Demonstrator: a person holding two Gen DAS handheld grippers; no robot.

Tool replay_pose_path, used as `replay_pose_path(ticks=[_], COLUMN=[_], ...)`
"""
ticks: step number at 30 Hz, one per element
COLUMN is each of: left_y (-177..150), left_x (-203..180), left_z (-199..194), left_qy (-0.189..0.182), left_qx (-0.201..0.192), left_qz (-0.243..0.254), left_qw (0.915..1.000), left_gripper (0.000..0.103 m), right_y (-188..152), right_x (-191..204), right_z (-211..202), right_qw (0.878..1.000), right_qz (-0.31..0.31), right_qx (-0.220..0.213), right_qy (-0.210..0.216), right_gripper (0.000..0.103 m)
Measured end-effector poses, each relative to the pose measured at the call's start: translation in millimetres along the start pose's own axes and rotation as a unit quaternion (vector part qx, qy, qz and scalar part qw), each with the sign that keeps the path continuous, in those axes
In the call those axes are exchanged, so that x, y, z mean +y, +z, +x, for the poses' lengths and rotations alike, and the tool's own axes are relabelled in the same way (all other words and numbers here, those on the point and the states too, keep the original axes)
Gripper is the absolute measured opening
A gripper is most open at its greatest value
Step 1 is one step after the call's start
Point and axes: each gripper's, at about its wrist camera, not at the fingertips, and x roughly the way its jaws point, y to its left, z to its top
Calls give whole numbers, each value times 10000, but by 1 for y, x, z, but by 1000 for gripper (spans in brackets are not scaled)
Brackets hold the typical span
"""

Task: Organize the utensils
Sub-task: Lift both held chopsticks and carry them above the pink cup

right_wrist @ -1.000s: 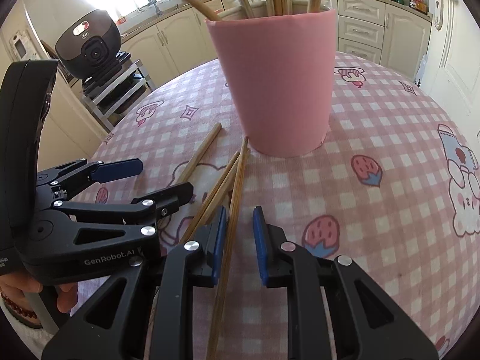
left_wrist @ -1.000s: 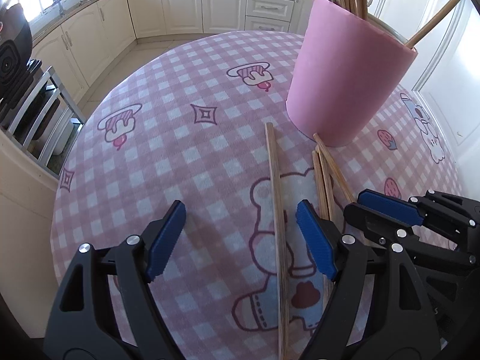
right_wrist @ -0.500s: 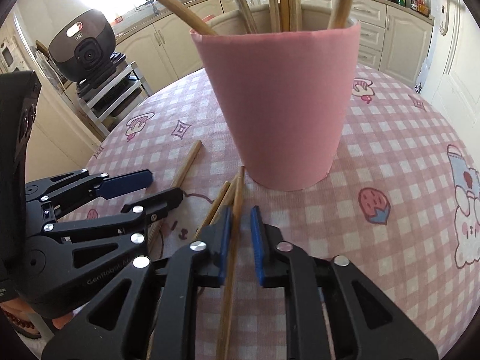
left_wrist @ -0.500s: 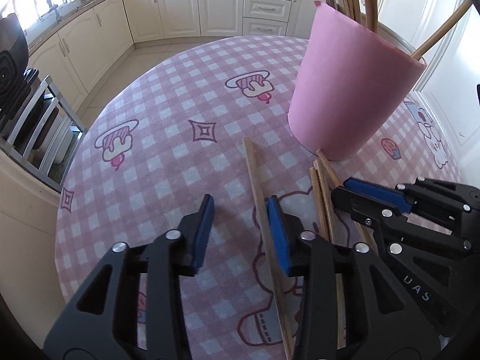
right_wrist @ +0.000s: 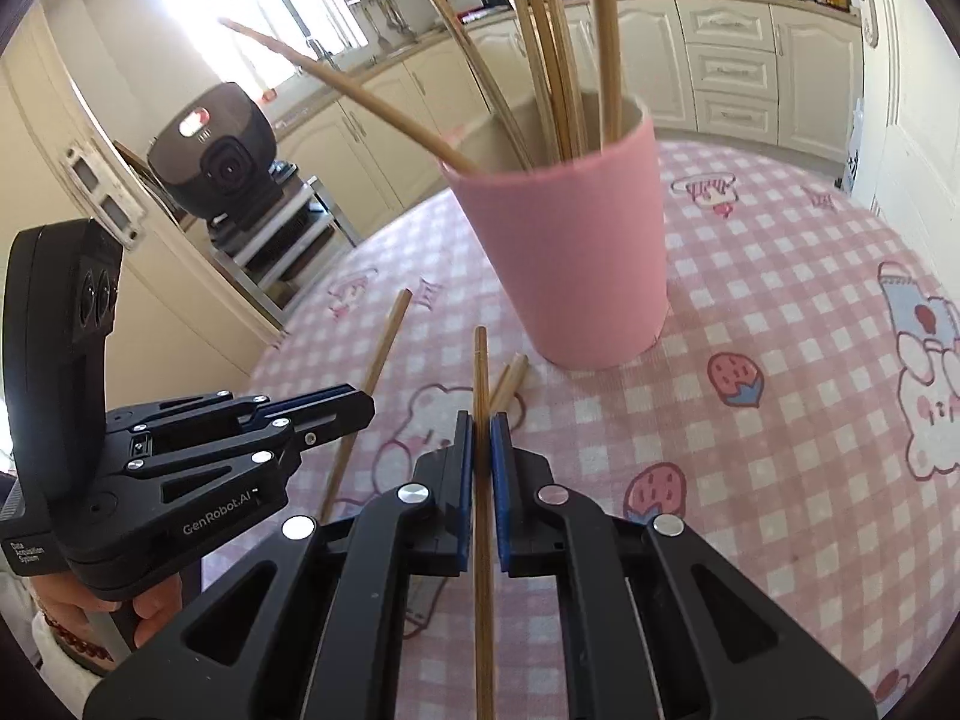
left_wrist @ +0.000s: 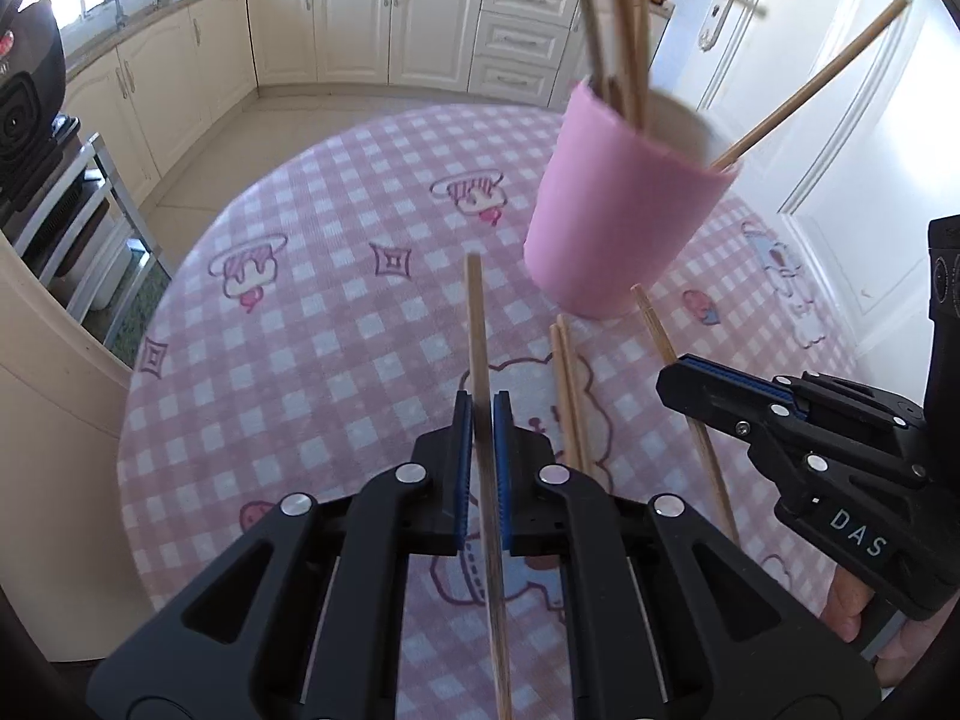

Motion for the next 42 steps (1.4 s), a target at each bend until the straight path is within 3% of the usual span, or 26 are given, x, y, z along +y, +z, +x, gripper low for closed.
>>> replay_pose_path(ticks=[5,9,21,22,23,24,32,33,35,39,42], left_y=[5,4,-5,-5,-5,-5,1,2,2,3,2], left_x=[-10,-17,-10,-9,-9,-8,-4,-4,-4,-5,-6], left_z=[-43,-56,-40,-36,-32,-30,4,10,20,36,48], left_qy=[-88,-35,274,241,254,286,289,287,259,321,443], left_qx=[-434,-521,-119,-47,1,-40,241,303,452,603,781], left_qz=[82,230,105,88,53,29,2,3,25,68,148], left_qw=[9990,9984,9995,9997,9997,9996,9993,9991,9986,9976,9958], left_gripper=[7,7,10,22,46,54,54,52,36,35,29], right_y=[9,10,1,1,1,0,-1,-1,0,0,0], right_x=[16,30,29,27,26,25,9,7,4,1,-3], right_z=[-30,-48,-30,-27,-25,-23,-5,-3,2,10,15], right_qw=[9991,9979,9992,9993,9994,9994,9996,9996,9995,9993,9992], right_qz=[-175,-365,-346,-321,-311,-303,-202,-194,-179,-174,-175], right_qx=[-396,-535,-143,-113,-86,-57,124,139,187,274,317], right_qy=[49,-56,-142,-142,-156,-153,-158,-161,-160,-159,-152], right_gripper=[5,5,5,5,5,5,5,5,5,5,5])
